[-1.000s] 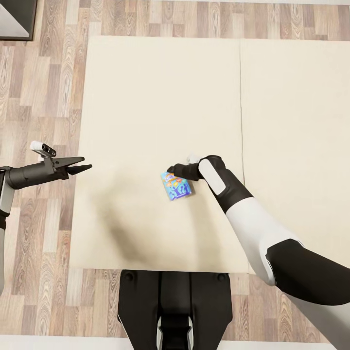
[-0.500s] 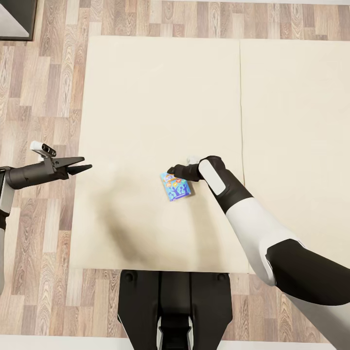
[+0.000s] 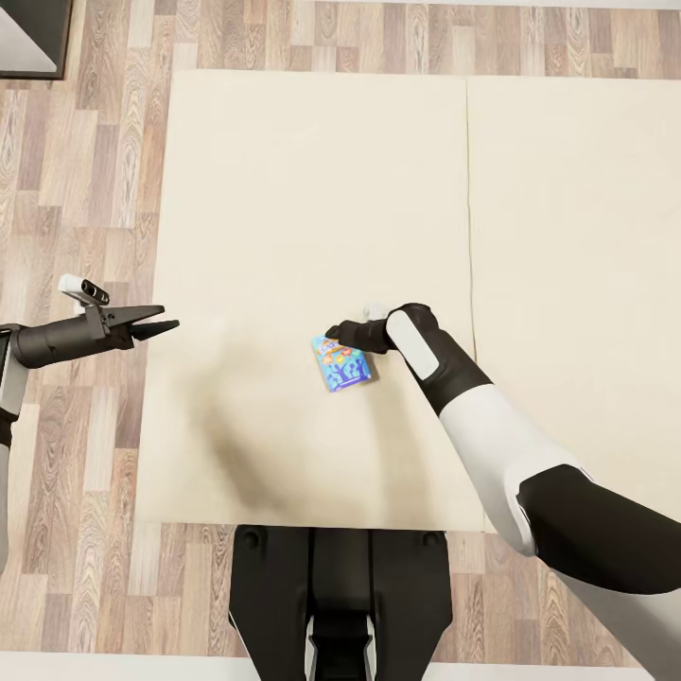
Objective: Put all the toys in the child's room - the three board games (two on the bed and one on the table), the two jigsaw puzzles on the table, and the tennis ball on the table - inside the toy box on the table in the child's room.
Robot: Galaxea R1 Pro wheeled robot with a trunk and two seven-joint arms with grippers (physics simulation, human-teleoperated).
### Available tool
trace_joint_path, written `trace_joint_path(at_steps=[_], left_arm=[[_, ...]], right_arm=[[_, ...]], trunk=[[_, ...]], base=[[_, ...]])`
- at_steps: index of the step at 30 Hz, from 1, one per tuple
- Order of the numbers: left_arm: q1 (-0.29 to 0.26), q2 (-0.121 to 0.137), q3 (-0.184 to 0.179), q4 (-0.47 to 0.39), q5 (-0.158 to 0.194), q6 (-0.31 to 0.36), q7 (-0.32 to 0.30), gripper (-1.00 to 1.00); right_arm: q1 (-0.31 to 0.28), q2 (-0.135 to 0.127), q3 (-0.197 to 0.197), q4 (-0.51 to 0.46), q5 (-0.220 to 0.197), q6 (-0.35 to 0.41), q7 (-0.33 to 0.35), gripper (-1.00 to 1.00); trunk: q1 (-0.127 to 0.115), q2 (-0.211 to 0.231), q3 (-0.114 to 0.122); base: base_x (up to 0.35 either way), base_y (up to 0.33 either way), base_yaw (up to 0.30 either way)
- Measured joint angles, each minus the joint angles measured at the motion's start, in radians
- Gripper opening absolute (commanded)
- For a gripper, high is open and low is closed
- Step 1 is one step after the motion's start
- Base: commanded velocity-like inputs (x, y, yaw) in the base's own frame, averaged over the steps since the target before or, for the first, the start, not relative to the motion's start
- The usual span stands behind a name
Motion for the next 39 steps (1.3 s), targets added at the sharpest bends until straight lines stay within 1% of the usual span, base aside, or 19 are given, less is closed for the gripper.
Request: trace_joint_path(at_steps=[9,14,18,24,32,33,35,37,39], left_arm=[[0.0,0.001,0.0,0.0,0.0,0.001,0.0,1.0],[0.0,0.002,0.0,0.0,0.0,0.0,0.0,1.0],[0.0,0.001,0.0,0.0,0.0,0.0,0.0,1.0],[0.0,0.001,0.0,0.0,0.0,0.0,0.0,1.0],[0.0,0.001,0.0,0.0,0.0,0.0,0.0,1.0],[0.0,0.002,0.0,0.0,0.0,0.0,0.0,1.0],[0.0,0.001,0.0,0.0,0.0,0.0,0.0,1.0],[0.0,0.001,0.0,0.0,0.0,0.0,0.0,1.0],[0.0,0.001,0.0,0.0,0.0,0.0,0.0,1.0]], right_arm=[[0.0,0.0,-0.003,0.005,-0.006,-0.001,0.001,1.0],[0.0,0.0,-0.003,0.032,-0.051,-0.001,-0.002,1.0],[0.0,0.0,-0.003,0.065,-0.076,-0.001,-0.004,1.0],[0.0,0.0,-0.006,0.076,-0.091,0.025,-0.003,1.0],[0.0,0.0,-0.007,0.077,-0.092,0.031,-0.005,1.0],[0.0,0.0,-0.005,0.081,-0.099,0.036,-0.007,1.0],[0.0,0.0,-0.007,0.083,-0.095,0.052,-0.004,1.0],[0.0,0.0,-0.008,0.096,-0.108,0.078,-0.004,1.0],[0.0,0.0,-0.007,0.104,-0.119,0.088,-0.006,1.0]], trunk=[[0.0,0.0,0.0],[0.0,0.0,0.0],[0.0,0.0,0.0],[0.0,0.0,0.0],[0.0,0.0,0.0],[0.0,0.0,0.0],[0.0,0.0,0.0],[0.0,0.0,0.0],[0.0,0.0,0.0]], base=[[0.0,0.0,0.0],[0.0,0.0,0.0],[0.0,0.0,0.0],[0.0,0.0,0.0],[0.0,0.0,0.0],[0.0,0.0,0.0],[0.0,0.0,0.0],[0.0,0.0,0.0],[0.0,0.0,0.0]])
